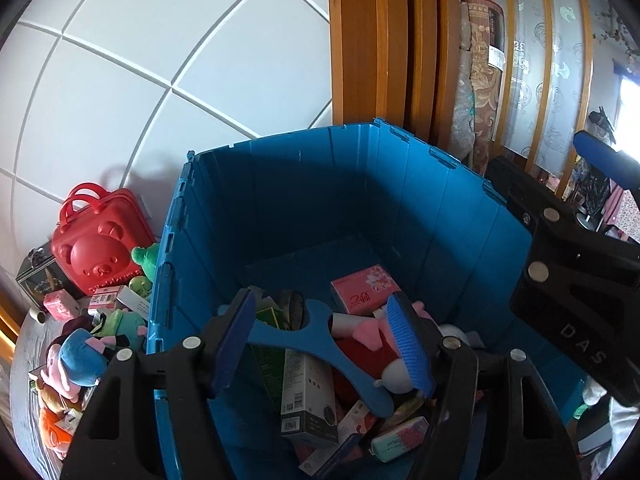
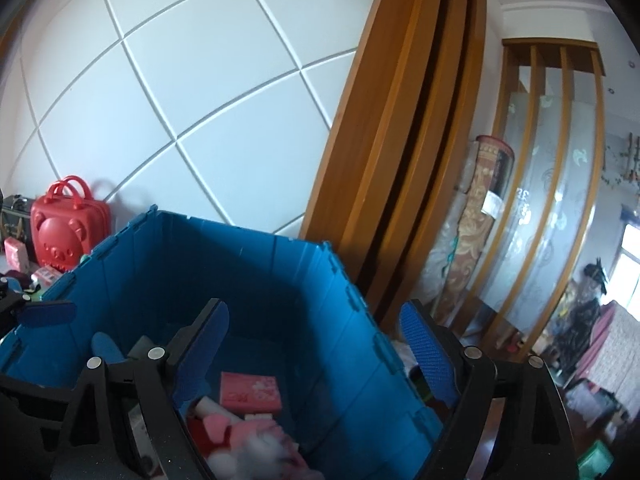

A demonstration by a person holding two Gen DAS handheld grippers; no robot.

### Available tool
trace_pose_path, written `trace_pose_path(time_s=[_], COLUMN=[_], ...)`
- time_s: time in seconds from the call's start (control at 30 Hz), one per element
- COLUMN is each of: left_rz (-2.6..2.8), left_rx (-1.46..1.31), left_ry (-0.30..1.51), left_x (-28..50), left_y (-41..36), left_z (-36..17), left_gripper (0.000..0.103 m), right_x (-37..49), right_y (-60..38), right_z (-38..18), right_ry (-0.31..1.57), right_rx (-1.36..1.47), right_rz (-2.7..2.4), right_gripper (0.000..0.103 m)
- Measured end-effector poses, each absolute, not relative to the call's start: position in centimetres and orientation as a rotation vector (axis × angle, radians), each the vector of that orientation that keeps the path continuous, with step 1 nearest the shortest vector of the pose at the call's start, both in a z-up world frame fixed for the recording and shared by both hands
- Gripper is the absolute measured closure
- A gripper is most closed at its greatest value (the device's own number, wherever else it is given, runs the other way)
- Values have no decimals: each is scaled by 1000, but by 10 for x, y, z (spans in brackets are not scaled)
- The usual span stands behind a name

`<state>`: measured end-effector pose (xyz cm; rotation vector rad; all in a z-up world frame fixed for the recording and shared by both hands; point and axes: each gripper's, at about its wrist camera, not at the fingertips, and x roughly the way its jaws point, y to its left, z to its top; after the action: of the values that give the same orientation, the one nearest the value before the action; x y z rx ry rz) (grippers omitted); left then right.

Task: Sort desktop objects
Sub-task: 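Move both tools back from the crate to the pile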

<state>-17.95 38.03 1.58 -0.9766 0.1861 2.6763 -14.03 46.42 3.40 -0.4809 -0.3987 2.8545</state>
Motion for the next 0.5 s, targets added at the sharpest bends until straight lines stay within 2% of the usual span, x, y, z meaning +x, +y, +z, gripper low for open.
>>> trace_pose_path(time_s=[0.1, 0.3, 0.5], left_rz=[2656, 2607, 2592], left_rx=[-982, -976, -940], left_ry=[209, 196, 163], left_x=[-172, -153, -130], left_y=[382, 379, 368], left_z=[14, 11, 11], left_gripper=[36, 36, 36], right_x=[-136, -133, -110], right_y=[468, 477, 486], right_z=[35, 25, 12], right_ry=[-376, -365, -287], right_rx=[-515, -750, -830], right_rz=[2843, 2789, 2783], right_gripper=[0, 0, 0])
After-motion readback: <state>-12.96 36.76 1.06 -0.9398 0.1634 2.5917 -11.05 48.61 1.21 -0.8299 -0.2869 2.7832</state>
